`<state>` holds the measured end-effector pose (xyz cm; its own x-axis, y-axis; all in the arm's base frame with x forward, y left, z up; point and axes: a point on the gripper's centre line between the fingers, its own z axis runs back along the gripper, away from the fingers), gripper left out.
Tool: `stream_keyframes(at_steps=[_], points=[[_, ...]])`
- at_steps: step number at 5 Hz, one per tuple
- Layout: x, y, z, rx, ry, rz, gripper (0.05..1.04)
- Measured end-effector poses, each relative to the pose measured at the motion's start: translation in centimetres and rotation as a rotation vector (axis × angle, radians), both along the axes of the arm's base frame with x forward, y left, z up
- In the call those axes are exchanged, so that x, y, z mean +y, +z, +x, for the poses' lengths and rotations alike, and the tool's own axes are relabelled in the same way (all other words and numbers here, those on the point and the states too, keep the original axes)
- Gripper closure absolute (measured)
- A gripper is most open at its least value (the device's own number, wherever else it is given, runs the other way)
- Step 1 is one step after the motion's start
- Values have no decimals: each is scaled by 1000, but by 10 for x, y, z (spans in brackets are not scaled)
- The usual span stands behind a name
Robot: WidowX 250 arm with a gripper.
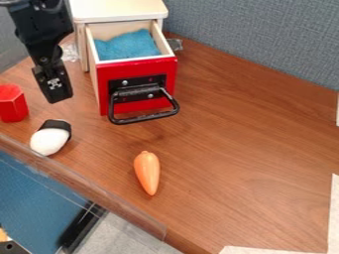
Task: Take the object and put it in the drawer
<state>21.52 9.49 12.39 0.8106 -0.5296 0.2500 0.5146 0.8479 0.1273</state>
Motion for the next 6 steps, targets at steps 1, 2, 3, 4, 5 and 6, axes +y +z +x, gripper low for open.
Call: stream_keyframes(at_steps=[1, 2, 3, 4, 5, 6], points=[[-1, -5, -2, 16, 5, -10, 83], [4, -21, -6, 6, 93, 18, 83], [12, -35, -3, 10, 192, 3, 83], [21, -50, -2, 43, 280, 0, 83], [29, -64, 0, 66, 346, 14, 83], [36, -71, 0, 78, 389, 6, 83]])
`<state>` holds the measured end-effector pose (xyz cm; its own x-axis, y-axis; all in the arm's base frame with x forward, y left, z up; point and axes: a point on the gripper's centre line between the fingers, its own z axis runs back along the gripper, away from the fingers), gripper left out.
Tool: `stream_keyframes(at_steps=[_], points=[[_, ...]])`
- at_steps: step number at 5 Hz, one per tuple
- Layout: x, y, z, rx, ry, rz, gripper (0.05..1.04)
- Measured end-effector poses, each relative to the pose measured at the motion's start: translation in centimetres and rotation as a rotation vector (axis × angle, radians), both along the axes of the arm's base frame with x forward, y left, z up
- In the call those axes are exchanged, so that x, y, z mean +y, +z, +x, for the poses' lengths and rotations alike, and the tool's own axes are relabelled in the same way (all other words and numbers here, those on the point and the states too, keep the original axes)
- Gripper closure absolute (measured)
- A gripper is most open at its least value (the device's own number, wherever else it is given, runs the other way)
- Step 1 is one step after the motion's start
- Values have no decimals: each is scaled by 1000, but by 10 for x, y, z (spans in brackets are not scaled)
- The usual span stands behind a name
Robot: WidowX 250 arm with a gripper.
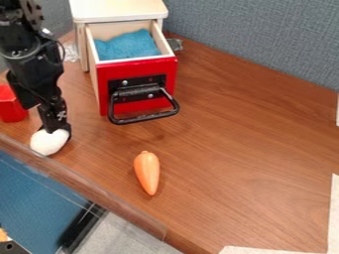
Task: Take the object and put it in the drawer
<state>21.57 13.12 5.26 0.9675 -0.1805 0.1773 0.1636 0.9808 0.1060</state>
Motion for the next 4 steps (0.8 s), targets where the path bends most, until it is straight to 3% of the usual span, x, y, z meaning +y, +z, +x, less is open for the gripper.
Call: stream_keyframes(at_steps=[4], points=[[-4, -24, -12, 23, 32, -17, 83]])
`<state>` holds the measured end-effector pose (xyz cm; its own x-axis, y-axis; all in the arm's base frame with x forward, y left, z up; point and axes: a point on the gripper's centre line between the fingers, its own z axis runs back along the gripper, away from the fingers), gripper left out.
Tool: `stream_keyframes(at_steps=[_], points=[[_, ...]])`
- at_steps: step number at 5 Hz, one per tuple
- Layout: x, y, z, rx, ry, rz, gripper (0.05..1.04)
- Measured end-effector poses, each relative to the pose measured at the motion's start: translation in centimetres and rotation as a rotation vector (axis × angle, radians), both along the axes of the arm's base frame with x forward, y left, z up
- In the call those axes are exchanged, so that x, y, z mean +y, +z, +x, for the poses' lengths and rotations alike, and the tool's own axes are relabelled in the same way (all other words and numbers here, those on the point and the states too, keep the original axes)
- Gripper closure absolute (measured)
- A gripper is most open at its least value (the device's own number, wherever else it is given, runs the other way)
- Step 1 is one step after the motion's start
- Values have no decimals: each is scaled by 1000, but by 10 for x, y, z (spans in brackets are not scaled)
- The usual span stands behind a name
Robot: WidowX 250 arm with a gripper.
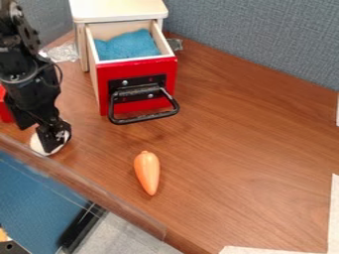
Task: Take the object and put it in the drawer
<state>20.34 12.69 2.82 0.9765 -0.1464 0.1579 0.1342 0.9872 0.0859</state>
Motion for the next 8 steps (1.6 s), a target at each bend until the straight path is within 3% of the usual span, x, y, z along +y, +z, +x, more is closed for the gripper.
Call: stream_keyframes(at_steps=[1, 2, 3, 5, 6, 7, 8], points=[[7, -18, -3, 33, 25, 0, 130], [18, -24, -2, 32, 53, 25, 401], [18, -23, -5, 45, 60, -5, 570], [24, 37, 1, -27, 59, -71, 590], [33, 67, 6, -50, 58, -70, 590], [37, 86, 21, -71, 25, -55, 591], [25, 80, 52, -52, -41, -40, 591]])
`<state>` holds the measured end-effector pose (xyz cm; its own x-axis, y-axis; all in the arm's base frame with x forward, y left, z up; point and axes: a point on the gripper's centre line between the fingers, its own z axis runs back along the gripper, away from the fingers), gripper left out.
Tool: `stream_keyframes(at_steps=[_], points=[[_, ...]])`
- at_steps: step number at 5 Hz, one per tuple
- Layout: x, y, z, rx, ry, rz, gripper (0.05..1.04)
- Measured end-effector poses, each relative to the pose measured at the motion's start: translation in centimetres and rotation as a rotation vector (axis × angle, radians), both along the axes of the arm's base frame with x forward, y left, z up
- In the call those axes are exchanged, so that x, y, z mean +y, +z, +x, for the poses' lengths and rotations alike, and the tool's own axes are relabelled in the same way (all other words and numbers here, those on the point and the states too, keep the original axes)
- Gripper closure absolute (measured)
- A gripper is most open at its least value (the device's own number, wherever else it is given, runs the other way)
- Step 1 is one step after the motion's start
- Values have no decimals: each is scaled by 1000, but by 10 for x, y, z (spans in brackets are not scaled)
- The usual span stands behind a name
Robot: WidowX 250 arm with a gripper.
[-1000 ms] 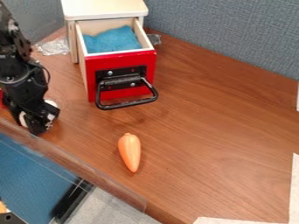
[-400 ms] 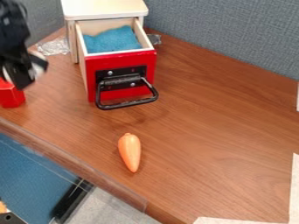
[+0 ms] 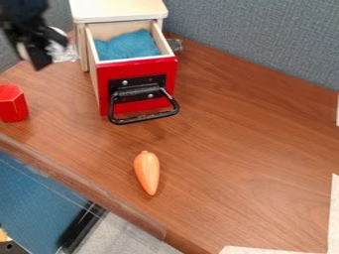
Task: Take the object and put it in the drawer
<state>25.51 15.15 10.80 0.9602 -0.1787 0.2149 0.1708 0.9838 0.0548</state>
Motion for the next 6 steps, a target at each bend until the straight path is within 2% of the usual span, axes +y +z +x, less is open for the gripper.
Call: stream_keyframes(at_steps=[1, 3, 4, 5, 6], points=[[-4, 3, 28, -4, 5, -6, 591], [-10, 27, 80, -35, 31, -48, 591], [-11, 21, 94, -12, 30, -57, 591], [-12, 9, 99, -18, 18, -48, 515], [-13, -6, 92, 1, -4, -39, 212]])
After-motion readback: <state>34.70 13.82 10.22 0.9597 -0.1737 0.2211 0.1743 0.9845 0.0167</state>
